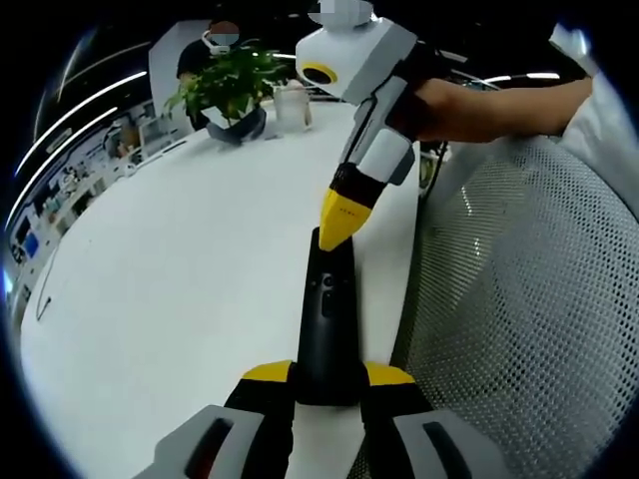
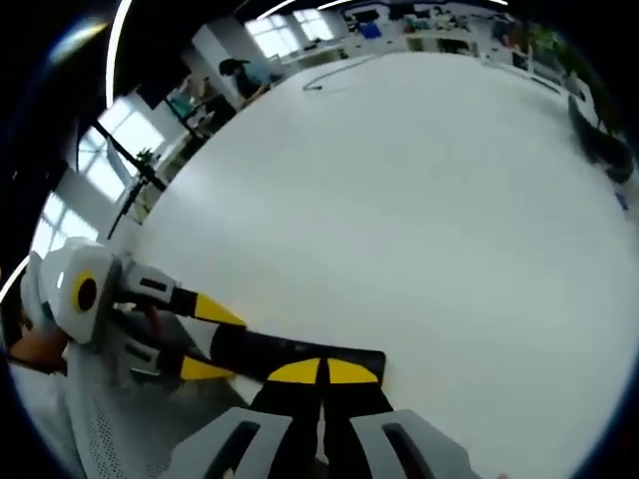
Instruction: Press the specified remote control buttons in sequence, fully releasing each button before pressing the next.
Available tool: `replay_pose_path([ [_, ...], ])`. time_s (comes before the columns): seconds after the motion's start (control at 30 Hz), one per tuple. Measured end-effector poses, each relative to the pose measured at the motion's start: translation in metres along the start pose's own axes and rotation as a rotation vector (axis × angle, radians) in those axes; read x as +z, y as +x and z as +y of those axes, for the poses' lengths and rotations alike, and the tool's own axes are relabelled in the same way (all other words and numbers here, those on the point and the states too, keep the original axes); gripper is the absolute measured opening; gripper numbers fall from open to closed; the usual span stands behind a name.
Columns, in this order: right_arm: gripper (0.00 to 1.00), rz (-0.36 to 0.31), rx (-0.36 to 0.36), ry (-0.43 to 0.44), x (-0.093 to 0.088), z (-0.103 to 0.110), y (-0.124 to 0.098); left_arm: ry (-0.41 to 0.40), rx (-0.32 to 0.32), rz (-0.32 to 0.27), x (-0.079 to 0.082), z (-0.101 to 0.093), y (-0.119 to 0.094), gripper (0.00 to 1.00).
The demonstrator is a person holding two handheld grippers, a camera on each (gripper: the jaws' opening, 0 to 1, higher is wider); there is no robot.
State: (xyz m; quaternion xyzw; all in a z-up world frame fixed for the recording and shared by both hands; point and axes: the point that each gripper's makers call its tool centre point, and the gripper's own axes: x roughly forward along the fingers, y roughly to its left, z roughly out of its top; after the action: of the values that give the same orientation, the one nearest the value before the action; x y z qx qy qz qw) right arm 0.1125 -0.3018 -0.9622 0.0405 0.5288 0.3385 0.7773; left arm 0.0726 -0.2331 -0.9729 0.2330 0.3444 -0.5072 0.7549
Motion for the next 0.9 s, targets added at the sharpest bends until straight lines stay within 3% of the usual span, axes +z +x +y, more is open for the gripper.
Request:
replay_pose_path([
  [0.17,0.00,0.010,0.013,0.034,0.001,0.000,-0.001,0.004,0.000,-0.001,0.001,0.000,0.001,0.24],
  [0.23,0.00,-0.019,0.008,0.022,0.006,0.000,-0.002,0.011,0.000,-0.001,0.001,0.001,0.001,0.24],
  [0.27,0.00,-0.073,-0.002,-0.002,0.015,0.001,-0.004,0.024,0.002,-0.001,0.002,0.001,0.001,0.24],
  [0.4,0.00,-0.081,0.031,-0.001,0.017,0.007,-0.004,0.044,0.004,0.000,0.003,0.001,0.002,0.24],
  [0.5,0.00,-0.068,0.037,-0.005,0.015,0.009,-0.002,0.046,0.004,-0.001,0.003,0.001,0.002,0.24],
  [0.57,0.00,-0.050,0.035,-0.013,0.012,0.010,0.002,0.003,-0.021,-0.002,0.003,-0.004,0.003,0.24],
  [0.9,0.00,0.014,0.019,-0.012,0.000,0.009,0.008,0.017,-0.019,-0.011,0.003,-0.004,0.003,0.24],
])
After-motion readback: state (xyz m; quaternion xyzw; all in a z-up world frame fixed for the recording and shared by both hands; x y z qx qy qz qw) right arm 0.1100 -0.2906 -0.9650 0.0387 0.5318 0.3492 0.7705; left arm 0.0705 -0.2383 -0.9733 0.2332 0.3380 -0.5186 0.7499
